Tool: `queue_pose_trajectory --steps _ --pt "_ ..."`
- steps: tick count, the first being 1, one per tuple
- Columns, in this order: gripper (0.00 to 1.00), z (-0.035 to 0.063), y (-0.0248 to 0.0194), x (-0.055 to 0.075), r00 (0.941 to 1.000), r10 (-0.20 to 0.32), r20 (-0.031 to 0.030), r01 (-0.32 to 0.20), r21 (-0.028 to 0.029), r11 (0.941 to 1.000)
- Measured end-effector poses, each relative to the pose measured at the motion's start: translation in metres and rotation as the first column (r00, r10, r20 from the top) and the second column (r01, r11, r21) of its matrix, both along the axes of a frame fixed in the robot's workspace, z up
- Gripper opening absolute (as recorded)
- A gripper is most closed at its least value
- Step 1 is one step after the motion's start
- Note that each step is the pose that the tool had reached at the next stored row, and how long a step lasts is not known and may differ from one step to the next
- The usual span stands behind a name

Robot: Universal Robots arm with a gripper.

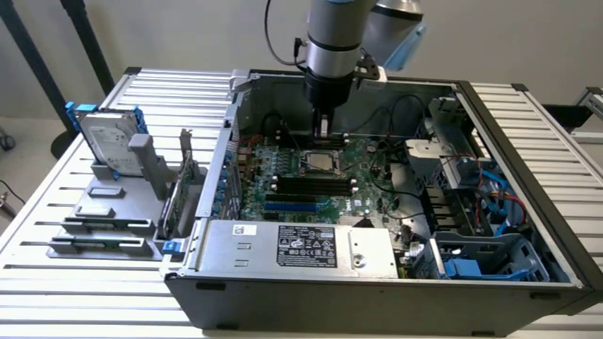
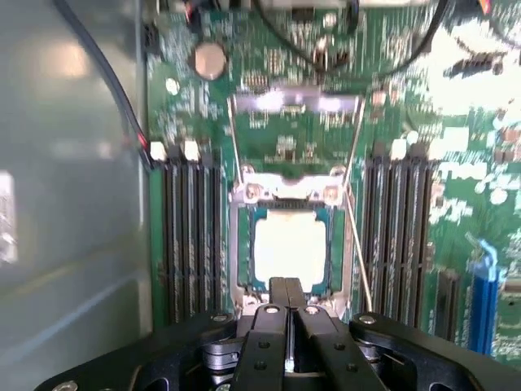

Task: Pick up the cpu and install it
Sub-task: 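Close the cpu cover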

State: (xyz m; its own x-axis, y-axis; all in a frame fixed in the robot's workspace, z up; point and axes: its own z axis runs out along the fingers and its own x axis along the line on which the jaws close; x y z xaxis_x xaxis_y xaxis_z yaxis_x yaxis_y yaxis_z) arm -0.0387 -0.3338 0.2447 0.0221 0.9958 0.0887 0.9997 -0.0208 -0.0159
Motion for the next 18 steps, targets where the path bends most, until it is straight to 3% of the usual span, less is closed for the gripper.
queue_pose_trajectory --steps 7,18 --pt "0.11 0.0263 -0.0001 0.032 1.0000 0.003 -0.0090 -0.003 0.0015 1.0000" --pt "0.11 0.0305 -0.0023 0.082 0.9999 0.009 -0.0099 -0.009 0.0093 0.9999"
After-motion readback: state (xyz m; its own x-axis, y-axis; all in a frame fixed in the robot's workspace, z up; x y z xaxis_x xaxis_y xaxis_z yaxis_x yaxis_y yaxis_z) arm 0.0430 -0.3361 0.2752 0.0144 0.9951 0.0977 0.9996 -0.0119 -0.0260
